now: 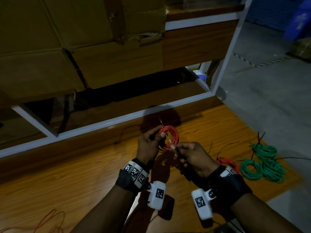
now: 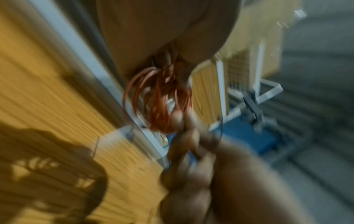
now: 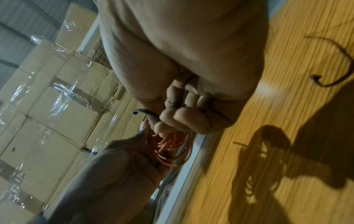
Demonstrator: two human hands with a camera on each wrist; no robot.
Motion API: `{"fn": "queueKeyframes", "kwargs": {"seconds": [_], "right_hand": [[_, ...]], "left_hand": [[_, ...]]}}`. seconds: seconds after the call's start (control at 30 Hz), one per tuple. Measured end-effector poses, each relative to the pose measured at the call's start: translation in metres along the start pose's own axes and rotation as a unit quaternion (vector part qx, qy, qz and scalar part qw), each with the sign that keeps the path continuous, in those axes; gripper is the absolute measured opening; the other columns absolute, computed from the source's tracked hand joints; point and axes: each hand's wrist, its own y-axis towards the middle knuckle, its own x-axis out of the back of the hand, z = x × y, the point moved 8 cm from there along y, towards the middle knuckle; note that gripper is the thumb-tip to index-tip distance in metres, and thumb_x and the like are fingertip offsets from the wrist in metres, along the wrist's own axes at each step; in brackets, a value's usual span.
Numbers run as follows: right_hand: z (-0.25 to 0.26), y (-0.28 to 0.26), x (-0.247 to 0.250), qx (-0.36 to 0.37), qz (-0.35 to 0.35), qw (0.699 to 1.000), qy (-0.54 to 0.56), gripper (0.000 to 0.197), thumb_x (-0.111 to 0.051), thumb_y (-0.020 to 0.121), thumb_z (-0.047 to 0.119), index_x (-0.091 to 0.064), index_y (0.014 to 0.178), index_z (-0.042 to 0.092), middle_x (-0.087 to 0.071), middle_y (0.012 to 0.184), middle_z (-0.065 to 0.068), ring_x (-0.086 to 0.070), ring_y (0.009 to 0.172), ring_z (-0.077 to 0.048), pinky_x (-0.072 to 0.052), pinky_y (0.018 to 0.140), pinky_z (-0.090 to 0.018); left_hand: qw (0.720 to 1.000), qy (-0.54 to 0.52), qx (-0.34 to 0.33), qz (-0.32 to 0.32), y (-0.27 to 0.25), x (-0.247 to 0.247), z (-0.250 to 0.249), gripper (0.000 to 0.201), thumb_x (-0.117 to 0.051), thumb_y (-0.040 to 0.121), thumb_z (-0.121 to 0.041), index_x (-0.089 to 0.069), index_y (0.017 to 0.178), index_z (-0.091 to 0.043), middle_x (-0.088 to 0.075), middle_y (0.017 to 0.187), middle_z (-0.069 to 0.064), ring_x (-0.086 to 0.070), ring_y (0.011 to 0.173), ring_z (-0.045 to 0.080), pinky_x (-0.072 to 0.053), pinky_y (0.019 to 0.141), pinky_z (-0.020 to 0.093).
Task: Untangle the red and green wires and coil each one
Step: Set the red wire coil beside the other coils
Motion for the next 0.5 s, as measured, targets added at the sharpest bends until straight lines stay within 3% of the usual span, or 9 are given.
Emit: {"fn": "queueKeyframes", "kwargs": {"seconds": [0.1, 0.2, 0.33, 0.43, 0.5], "right_hand": [[-0.008, -0.003, 0.005, -0.012, -0.001, 1.000, -0.017, 0.026, -0.075, 0.092, 0.030, -0.075, 0.097, 0.005, -0.059, 0.067, 0.001, -0.043, 0.049, -0.011, -0.038, 0.050, -0.028], [-0.014, -0.005, 0.010, -0.032, 0.001, 0.999, -0.013, 0.022, -0.076, 0.091, 0.031, -0.074, 0.085, 0.009, -0.057, 0.067, -0.003, -0.041, 0.049, -0.013, -0.036, 0.048, -0.028], [-0.016, -0.010, 0.016, -0.040, 0.002, 0.999, -0.006, 0.026, -0.076, 0.092, 0.029, -0.074, 0.092, 0.003, -0.058, 0.070, -0.004, -0.041, 0.048, -0.013, -0.035, 0.047, -0.027], [-0.017, -0.015, 0.022, -0.039, 0.009, 0.999, -0.011, 0.029, -0.076, 0.091, 0.030, -0.074, 0.096, 0.001, -0.058, 0.070, -0.005, -0.041, 0.049, -0.014, -0.035, 0.049, -0.028], [-0.018, -0.018, 0.029, -0.038, 0.008, 0.999, -0.014, 0.028, -0.076, 0.091, 0.030, -0.075, 0.096, 0.003, -0.058, 0.069, -0.005, -0.041, 0.050, -0.014, -0.035, 0.048, -0.029]], "left_hand": [[0.999, -0.014, 0.047, 0.018, 0.001, 0.000, 0.009, 0.027, -0.071, 0.093, -0.004, -0.073, 0.116, -0.017, -0.077, 0.108, 0.008, -0.070, 0.101, 0.029, -0.059, 0.080, 0.041], [0.997, -0.037, 0.070, 0.022, 0.000, -0.002, 0.017, 0.029, -0.072, 0.091, -0.003, -0.072, 0.119, -0.010, -0.075, 0.113, 0.016, -0.069, 0.100, 0.029, -0.058, 0.080, 0.038], [0.989, -0.074, 0.124, 0.027, -0.002, -0.014, 0.028, 0.036, -0.069, 0.092, 0.000, -0.067, 0.128, -0.002, -0.074, 0.115, 0.020, -0.068, 0.093, 0.025, -0.056, 0.075, 0.034], [0.984, -0.080, 0.150, 0.050, -0.004, -0.025, 0.032, 0.024, -0.065, 0.094, 0.001, -0.073, 0.114, -0.009, -0.074, 0.105, 0.015, -0.066, 0.084, 0.021, -0.055, 0.066, 0.028], [0.984, -0.081, 0.147, 0.055, -0.005, -0.032, 0.032, 0.020, -0.067, 0.093, 0.001, -0.075, 0.105, -0.013, -0.074, 0.102, 0.014, -0.066, 0.085, 0.022, -0.055, 0.066, 0.030]]}}
